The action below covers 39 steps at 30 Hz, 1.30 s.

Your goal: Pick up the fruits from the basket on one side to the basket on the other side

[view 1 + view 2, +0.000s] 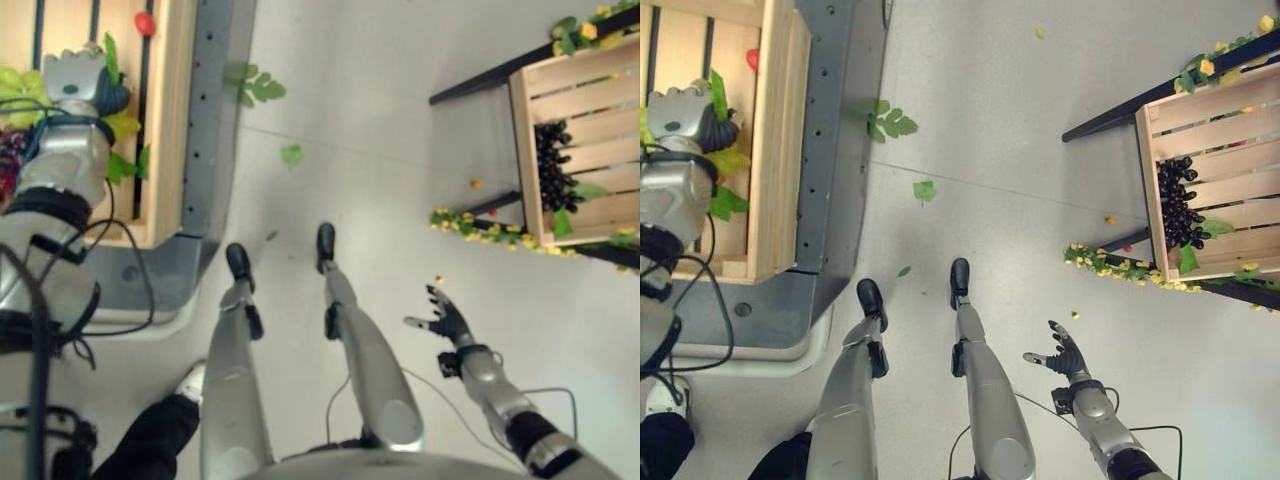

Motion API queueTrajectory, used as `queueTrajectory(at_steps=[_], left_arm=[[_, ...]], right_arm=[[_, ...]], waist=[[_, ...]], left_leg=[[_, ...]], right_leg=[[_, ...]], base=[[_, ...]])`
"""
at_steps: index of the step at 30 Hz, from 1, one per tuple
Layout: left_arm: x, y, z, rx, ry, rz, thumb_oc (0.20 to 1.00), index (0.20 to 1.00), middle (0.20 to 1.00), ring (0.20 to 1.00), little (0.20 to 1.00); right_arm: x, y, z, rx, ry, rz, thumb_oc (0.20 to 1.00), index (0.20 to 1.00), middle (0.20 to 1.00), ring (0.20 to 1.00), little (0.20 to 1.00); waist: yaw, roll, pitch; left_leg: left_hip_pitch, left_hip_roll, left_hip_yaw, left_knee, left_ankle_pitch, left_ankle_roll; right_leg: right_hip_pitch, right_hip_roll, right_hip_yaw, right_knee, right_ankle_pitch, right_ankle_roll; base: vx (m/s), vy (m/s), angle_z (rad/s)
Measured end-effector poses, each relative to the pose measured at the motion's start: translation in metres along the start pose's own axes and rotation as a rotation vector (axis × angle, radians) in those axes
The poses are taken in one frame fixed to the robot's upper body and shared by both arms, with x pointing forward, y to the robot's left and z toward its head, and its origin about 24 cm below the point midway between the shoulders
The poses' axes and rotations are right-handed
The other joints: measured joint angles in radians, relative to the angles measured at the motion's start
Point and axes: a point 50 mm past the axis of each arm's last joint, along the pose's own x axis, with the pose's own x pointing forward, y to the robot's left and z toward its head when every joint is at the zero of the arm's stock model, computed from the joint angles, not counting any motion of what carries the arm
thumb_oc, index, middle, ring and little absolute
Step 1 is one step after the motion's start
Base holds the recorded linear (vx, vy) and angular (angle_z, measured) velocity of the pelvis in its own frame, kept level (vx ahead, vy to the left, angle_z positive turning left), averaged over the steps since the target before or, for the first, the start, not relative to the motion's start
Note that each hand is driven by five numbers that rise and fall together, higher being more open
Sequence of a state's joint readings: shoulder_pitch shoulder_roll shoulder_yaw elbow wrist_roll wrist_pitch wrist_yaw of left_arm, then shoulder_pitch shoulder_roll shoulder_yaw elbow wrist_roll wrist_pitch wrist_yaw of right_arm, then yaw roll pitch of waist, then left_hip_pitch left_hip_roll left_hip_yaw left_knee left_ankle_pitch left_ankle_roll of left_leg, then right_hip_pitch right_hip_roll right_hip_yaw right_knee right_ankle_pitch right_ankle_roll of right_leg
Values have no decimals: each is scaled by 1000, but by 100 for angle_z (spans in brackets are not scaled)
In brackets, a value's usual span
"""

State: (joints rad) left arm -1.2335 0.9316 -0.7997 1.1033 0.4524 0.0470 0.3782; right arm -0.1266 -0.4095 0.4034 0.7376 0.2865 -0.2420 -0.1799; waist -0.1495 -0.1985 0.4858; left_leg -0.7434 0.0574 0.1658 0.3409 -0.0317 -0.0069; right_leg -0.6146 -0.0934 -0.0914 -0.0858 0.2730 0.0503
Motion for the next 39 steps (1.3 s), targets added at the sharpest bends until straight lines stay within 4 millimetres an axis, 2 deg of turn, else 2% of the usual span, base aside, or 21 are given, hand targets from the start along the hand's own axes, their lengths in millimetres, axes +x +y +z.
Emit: queueTrajectory(at_steps=[10, 15, 21, 32, 39], left_arm=[[-13, -11, -1, -364, 16, -15, 200, 200, 200, 200, 200], [-34, -18, -4, -680, 22, 22, 200, 200, 200, 200, 200], [-57, -18, 8, -917, -57, 36, 200, 200, 200, 200, 200], [-87, -22, 15, -1255, -106, -3, 200, 200, 200, 200, 200], [-104, -24, 17, -1474, -120, -51, 200, 200, 200, 200, 200]], right_arm=[[-1, -2, -5, 8, 19, -12, 1000, 1000, 1000, 1000, 1000], [-5, -8, -11, 34, 38, -41, 1000, 1000, 1000, 1000, 1000], [-13, -18, -23, 63, 73, -80, 1000, 1000, 1000, 1000, 1000], [-16, -20, -29, 61, 98, -87, 1000, 1000, 1000, 1000, 1000], [-17, -26, -35, 65, 128, -113, 1000, 1000, 1000, 1000, 1000]], waist=[[5, 7, 5], [8, 24, 16], [29, 32, 21], [44, 39, 26], [64, 52, 34]], left_leg=[[34, -13, 11, -56, 26, 0], [55, -20, 14, -89, 41, -1], [67, -21, 16, -110, 48, -3], [86, -24, 14, -122, 54, -2], [156, -30, 16, -169, 73, -7]], right_leg=[[4, -11, 2, 0, 0, 0], [9, -15, 2, -2, 0, 0], [11, -14, 1, -3, 0, 0], [26, -16, 0, -3, -1, 0], [75, -20, -1, -3, -4, -1]], base=[[0, 0, 0], [0, 0, 0], [0, 0, 0], [0, -1, 0], [0, 0, 0]])
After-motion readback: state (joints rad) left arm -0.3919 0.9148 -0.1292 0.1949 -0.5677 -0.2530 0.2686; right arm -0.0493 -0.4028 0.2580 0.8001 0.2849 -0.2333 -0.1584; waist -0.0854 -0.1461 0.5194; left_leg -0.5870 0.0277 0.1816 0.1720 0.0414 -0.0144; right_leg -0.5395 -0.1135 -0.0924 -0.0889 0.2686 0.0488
